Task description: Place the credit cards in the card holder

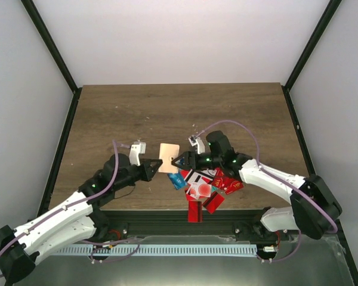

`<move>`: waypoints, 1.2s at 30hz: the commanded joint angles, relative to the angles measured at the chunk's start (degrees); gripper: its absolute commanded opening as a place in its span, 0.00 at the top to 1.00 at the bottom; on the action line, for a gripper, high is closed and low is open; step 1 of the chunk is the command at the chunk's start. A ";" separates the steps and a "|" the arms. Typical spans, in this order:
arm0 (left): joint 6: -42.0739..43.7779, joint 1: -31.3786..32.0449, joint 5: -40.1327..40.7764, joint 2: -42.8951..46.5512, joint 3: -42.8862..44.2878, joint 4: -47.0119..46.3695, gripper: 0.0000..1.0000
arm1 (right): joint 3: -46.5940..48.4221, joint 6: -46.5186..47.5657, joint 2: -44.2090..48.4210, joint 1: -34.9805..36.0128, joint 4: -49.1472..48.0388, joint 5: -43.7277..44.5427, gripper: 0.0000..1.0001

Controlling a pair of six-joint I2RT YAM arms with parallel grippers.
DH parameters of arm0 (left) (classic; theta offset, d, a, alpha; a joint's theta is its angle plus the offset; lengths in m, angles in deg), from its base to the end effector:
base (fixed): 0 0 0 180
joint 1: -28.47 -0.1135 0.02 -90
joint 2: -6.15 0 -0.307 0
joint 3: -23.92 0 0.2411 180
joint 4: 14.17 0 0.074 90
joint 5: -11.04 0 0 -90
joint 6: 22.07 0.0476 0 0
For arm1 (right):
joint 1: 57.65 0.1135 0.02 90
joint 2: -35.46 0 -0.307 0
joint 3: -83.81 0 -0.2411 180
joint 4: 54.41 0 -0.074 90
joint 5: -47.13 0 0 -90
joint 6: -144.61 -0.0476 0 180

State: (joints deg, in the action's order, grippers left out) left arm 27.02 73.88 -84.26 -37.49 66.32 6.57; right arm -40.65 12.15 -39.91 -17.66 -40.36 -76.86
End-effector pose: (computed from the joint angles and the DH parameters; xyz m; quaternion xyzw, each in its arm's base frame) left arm 0.1032 -0.1109 0.2747 0.0584 0.8264 -0.4102 0.3814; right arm 0.1848 0.1897 0.2655 -0.1193 0.8467 0.4905 0.1684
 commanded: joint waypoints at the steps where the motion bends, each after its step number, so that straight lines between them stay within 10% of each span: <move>1: 2.71 -0.32 -6.64 0.91 1.85 -3.71 0.96 | 1.36 1.72 1.76 -0.84 -6.59 -9.57 0.29; 19: 3.67 -0.32 -15.25 4.84 1.54 -5.55 0.96 | -0.23 -2.10 6.22 -1.93 -22.17 -21.84 0.98; 21: 4.09 -0.33 -15.27 5.75 1.54 -5.37 0.92 | 0.17 -1.37 5.98 -1.93 -21.74 -23.07 0.99; 26: 5.23 -0.40 -14.53 8.55 0.76 -5.43 0.32 | 1.34 1.56 6.20 -1.91 -21.26 -27.55 0.99; 36: 4.48 -0.47 -28.25 8.66 -3.63 -17.38 0.36 | 2.94 3.17 6.27 -1.93 -23.80 -35.29 0.99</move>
State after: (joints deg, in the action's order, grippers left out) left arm 31.63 73.46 -105.03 -28.20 64.09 -4.09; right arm -40.61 14.19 -34.73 -19.33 -60.73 -107.81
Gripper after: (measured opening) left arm 0.668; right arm 0.128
